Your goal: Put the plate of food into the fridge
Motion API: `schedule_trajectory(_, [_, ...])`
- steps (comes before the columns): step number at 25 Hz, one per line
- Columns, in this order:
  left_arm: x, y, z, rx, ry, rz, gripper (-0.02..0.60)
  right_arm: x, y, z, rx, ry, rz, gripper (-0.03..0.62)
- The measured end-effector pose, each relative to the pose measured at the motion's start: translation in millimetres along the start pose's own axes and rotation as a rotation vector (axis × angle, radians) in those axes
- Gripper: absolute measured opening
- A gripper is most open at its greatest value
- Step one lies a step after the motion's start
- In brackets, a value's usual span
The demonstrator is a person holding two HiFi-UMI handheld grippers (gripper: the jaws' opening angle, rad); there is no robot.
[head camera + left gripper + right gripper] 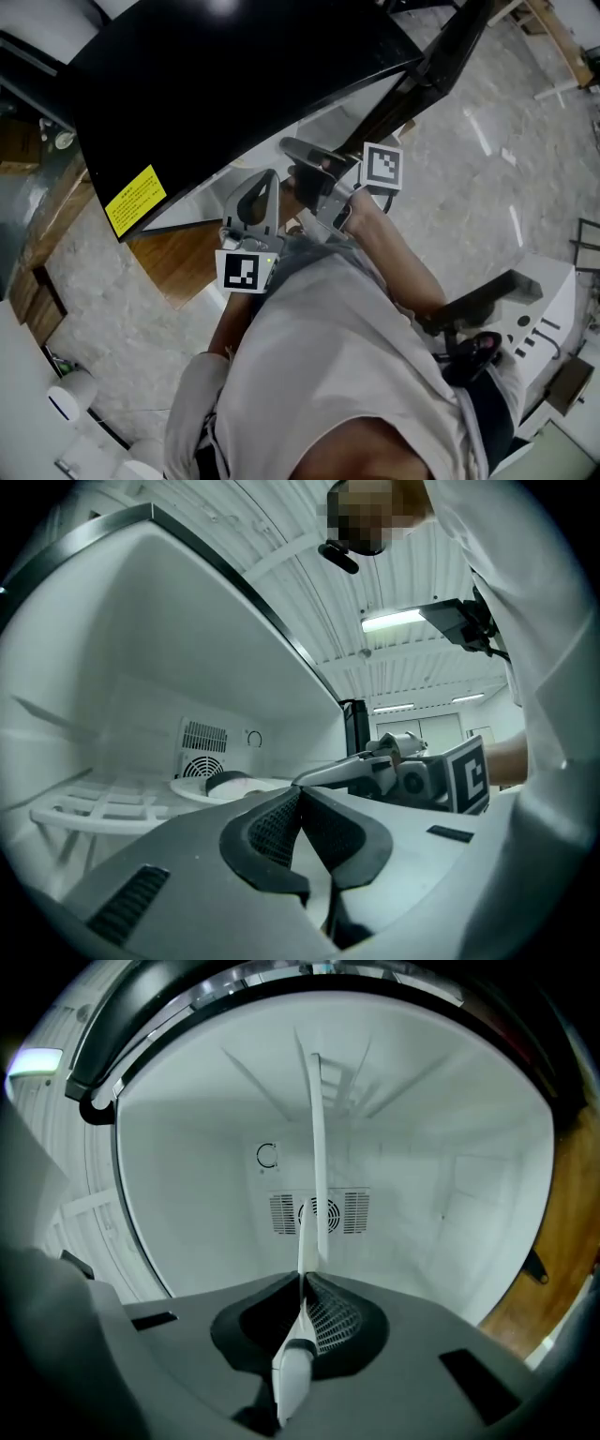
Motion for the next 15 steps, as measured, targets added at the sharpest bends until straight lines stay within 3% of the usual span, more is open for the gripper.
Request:
schedule_trajectory(7, [17,4,-5,-0.008,0.117,0.004,0.012,3,5,-4,0.051,0.024,-0.023,0.033])
schedule_trajectory(9, [22,4,-6,-0.011,0.141,-0.004,0.012,-3,4,-10,0.031,0.039,-0.040,0.127])
schedule_trajectory(10, [24,4,-6,-0.007,0.158,-0.013,0.012,-7,2,-15,-0.007,0.047,-0.052,0.127])
schedule_trajectory(12, [22,10,-8,0.018,0.223,0.005,0.012,-13,-1,-27,-0.201,0.025,-0.072,0.126])
schedule_trajectory(15, [9,18,-14,0.081,0.350,0.023,0.012,-12,-9,-39,-0.782,-0.165,-0.123,0.052])
Point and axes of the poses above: the fingertips, and each gripper's own axes: x forward along the fingers, z to its right, y out of its top, the point moved 5 cm from there along -x, backward along the fingers, and after that the axes turned 3 degrees about y, right-handed, at the moved point
